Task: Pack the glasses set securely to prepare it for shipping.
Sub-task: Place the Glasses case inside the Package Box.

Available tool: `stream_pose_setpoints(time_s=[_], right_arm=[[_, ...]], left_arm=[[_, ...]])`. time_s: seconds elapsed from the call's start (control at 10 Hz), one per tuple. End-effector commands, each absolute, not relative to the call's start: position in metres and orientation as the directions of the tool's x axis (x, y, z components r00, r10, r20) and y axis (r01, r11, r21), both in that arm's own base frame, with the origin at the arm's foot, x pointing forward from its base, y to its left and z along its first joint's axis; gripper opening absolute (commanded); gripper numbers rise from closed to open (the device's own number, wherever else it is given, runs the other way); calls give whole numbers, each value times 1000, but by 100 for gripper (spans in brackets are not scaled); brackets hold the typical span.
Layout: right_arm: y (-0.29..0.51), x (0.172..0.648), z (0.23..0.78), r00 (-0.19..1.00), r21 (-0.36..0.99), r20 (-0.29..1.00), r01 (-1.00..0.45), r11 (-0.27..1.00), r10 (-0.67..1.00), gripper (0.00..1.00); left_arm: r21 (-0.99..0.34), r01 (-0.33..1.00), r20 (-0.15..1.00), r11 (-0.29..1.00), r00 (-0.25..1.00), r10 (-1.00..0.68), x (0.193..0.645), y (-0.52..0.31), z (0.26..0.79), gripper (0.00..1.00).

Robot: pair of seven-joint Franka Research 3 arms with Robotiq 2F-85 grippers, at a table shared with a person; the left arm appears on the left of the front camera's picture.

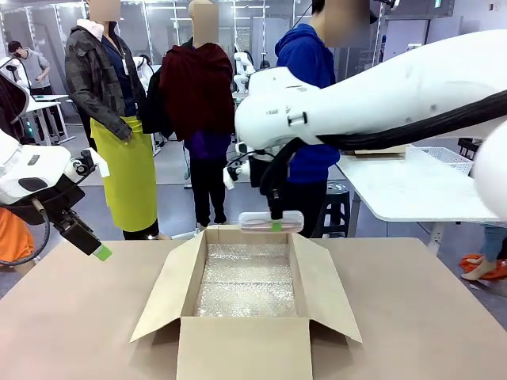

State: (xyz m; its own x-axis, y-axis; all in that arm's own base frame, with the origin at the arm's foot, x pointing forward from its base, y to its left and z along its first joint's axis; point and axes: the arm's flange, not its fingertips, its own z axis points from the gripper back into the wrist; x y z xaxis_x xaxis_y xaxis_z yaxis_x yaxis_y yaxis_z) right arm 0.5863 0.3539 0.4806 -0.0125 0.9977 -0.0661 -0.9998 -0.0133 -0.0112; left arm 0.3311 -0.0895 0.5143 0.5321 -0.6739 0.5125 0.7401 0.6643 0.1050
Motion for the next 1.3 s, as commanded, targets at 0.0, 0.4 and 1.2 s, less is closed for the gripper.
stream_pose_setpoints(time_s=[0.0, 0.4, 1.2], right_arm=[[391, 610, 481, 16, -6, -111, -1000, 16, 994, 27], [411, 616, 413, 6, 26, -139, -1000, 9, 990, 27], [410, 617, 354, -12, 50, -79, -999, -8, 997, 88]], left_arm=[[113, 740, 511, 663, 529, -678, 331, -87, 515, 100], [113, 740, 511, 663, 529, -678, 331, -87, 515, 100], [113, 740, 511, 663, 529, -678, 331, -87, 515, 100]])
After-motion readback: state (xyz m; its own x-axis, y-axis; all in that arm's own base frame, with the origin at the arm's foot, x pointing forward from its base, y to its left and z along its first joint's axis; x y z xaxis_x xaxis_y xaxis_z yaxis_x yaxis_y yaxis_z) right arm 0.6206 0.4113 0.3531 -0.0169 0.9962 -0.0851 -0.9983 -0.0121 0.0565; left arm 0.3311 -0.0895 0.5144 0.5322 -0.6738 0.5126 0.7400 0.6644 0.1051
